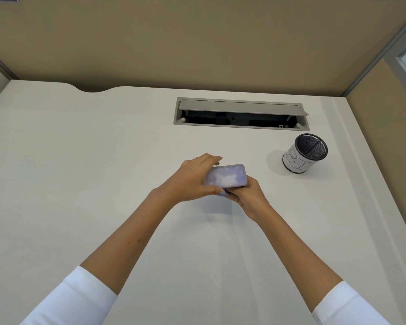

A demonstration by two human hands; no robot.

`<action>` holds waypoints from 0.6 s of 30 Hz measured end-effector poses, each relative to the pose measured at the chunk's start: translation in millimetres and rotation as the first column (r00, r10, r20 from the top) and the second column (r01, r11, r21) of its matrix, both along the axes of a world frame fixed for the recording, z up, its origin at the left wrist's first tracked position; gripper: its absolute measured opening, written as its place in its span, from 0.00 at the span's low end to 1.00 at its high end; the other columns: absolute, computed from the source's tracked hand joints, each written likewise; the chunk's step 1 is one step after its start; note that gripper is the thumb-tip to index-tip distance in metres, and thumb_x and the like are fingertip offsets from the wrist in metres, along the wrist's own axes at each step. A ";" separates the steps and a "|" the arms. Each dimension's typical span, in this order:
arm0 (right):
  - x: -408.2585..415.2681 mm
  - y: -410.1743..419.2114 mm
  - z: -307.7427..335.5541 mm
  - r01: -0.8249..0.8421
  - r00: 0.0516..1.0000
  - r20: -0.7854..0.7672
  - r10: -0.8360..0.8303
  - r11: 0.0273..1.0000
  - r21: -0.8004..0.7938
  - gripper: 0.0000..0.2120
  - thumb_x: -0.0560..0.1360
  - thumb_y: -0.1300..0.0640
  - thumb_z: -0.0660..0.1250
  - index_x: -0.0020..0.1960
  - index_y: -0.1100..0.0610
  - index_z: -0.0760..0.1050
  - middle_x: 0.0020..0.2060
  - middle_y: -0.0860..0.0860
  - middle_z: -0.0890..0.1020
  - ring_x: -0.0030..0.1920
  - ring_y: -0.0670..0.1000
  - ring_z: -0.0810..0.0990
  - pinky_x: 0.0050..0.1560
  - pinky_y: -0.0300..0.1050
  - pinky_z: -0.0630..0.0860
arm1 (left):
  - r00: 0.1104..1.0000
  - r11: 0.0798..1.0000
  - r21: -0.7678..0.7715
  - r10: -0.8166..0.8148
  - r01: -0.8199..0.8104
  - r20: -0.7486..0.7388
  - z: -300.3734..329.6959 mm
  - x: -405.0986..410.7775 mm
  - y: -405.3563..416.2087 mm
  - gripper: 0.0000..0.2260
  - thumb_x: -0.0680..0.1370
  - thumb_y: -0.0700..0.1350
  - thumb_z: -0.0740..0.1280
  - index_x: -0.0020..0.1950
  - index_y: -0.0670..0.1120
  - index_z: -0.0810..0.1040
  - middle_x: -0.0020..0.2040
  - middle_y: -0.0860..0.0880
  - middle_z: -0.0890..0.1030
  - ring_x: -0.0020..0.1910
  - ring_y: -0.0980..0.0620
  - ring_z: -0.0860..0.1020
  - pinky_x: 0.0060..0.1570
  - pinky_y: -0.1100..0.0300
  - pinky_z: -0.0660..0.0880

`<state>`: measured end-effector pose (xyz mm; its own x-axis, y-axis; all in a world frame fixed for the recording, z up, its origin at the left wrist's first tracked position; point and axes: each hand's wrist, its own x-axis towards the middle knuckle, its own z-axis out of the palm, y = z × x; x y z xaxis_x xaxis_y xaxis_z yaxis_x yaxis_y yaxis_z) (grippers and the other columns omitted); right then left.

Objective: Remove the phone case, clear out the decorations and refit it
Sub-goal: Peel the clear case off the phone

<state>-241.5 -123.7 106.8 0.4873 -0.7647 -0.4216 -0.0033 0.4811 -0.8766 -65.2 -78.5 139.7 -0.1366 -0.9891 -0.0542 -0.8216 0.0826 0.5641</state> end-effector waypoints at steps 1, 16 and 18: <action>-0.7 0.1 -0.9 0.009 1.000 -0.005 -0.009 1.000 0.002 0.13 0.73 0.70 0.66 0.52 0.55 0.80 0.44 0.53 0.85 0.47 0.52 0.84 0.45 0.41 0.80 | 1.000 1.000 -0.027 -0.008 0.008 0.006 -3.6 0.7 2.5 0.34 0.70 0.59 0.72 0.71 0.46 0.67 0.65 0.50 0.74 0.60 0.51 0.73 0.58 0.55 0.71; -3.8 -3.1 0.1 -0.009 1.000 -0.003 0.009 1.000 -0.024 0.13 0.74 0.69 0.65 0.56 0.60 0.79 0.47 0.57 0.84 0.49 0.54 0.84 0.50 0.45 0.80 | 0.995 0.971 -0.240 -0.014 -0.009 -0.094 -1.2 4.8 11.6 0.22 0.73 0.54 0.68 0.62 0.43 0.78 0.59 0.48 0.81 0.55 0.51 0.78 0.54 0.58 0.76; -3.1 -3.7 0.9 -0.011 1.000 -0.007 0.011 1.000 -0.027 0.13 0.74 0.69 0.65 0.57 0.60 0.78 0.47 0.58 0.84 0.49 0.55 0.84 0.50 0.44 0.80 | 0.993 0.968 -0.248 -0.001 -0.028 -0.115 -2.0 5.2 11.6 0.21 0.73 0.52 0.70 0.62 0.43 0.78 0.59 0.48 0.81 0.55 0.52 0.78 0.55 0.59 0.76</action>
<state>-244.6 -127.4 107.7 0.4933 -0.7703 -0.4041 -0.0145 0.4572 -0.8892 -60.0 -66.9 137.7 -0.1139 -0.9713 0.2087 -0.7552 0.2211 0.6170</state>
